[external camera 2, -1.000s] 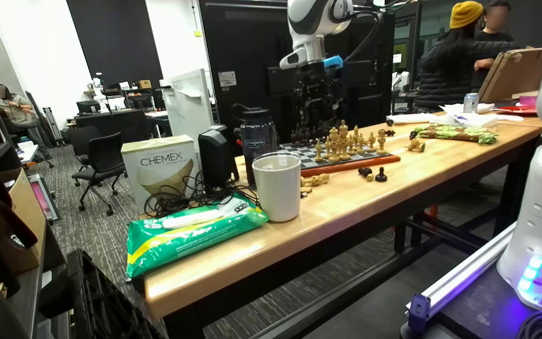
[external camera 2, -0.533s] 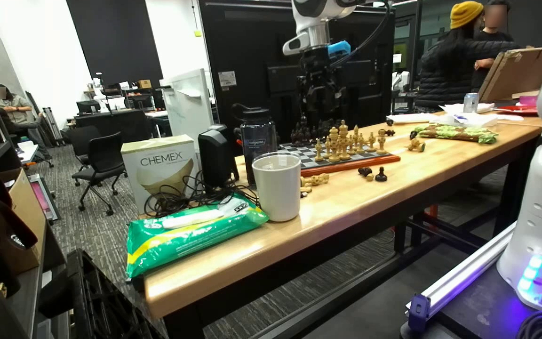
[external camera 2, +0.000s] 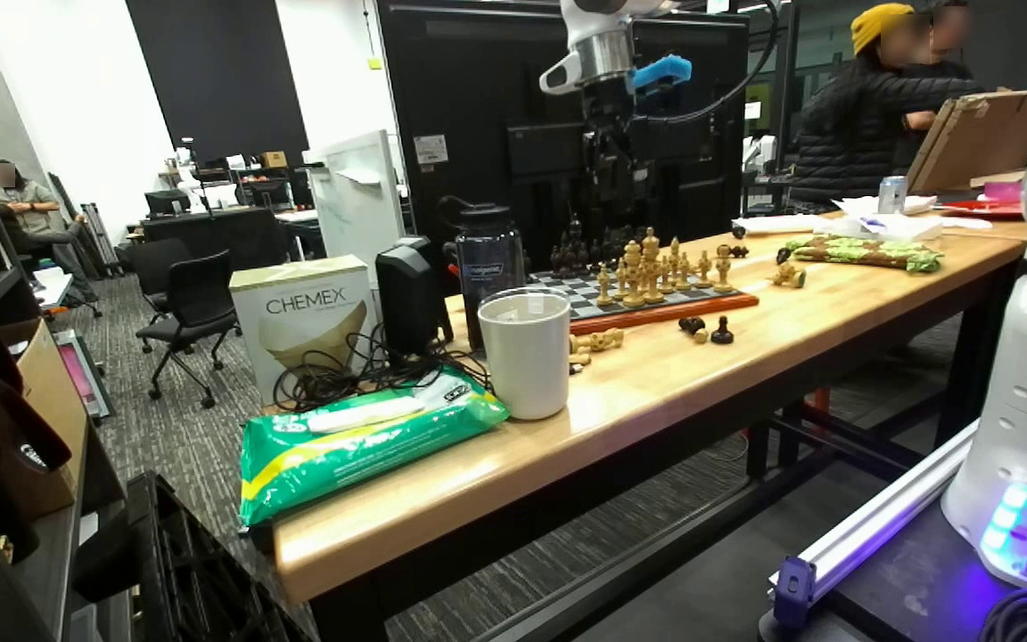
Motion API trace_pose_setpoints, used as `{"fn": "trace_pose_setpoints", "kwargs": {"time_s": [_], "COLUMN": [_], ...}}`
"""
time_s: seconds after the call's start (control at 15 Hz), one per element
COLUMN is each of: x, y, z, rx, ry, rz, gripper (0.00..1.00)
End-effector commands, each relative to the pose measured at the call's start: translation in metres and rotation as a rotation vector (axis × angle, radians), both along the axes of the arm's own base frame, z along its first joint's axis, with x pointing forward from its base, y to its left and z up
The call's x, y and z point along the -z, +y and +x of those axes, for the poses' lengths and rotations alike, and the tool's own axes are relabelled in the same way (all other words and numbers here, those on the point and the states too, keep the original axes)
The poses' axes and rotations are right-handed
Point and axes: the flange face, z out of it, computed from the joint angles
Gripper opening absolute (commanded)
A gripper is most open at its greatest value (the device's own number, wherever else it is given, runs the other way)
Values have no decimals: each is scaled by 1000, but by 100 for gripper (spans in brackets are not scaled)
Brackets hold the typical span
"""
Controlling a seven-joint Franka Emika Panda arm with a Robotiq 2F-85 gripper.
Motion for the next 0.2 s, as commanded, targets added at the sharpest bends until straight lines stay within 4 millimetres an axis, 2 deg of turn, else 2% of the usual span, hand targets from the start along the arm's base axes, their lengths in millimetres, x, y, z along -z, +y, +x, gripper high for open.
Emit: {"fn": "trace_pose_setpoints", "kwargs": {"time_s": [0.0, 0.13], "x": [1, 3], "y": [1, 3], "z": [-3, -8], "rx": [47, 90], "ry": [6, 12], "rz": [-13, -25], "gripper": [100, 100]}}
